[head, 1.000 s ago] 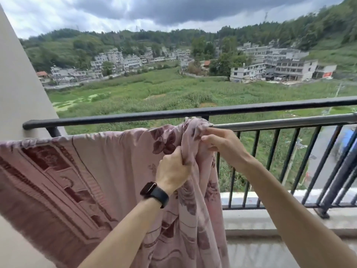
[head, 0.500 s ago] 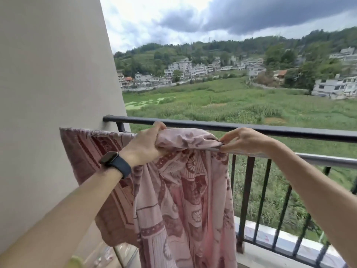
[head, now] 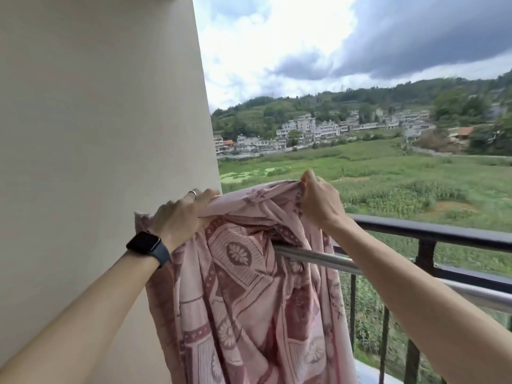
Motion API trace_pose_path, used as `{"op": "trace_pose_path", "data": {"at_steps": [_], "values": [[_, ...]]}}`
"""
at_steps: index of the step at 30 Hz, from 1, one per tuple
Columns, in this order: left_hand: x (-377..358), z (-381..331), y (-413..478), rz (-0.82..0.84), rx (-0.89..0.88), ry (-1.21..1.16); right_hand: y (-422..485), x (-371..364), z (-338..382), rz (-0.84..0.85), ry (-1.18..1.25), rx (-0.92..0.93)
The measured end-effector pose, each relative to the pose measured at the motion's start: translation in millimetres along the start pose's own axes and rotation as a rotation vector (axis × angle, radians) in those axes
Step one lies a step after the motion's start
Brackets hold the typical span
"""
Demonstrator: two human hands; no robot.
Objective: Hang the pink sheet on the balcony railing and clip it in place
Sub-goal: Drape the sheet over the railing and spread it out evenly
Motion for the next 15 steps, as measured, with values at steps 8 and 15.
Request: {"op": "trace_pose_path", "data": {"at_steps": [8,15], "values": [[-44,149,11,-0.042,0.077,0.220,91,-96,80,0.048,0.094,0.242],[-102,141,-11,-0.084,0.379,-0.181,62,-201,68,0.731,0.249,-0.046]]}}
Point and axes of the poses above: each hand's wrist, its own y-axis towards the middle knuckle, its own x-axis out of the back of the hand, z = x × y, the point moved 10 cm from there along y, towards the middle knuckle, and after that the axes turned 1 degree about -z, right-handed, at the moved point
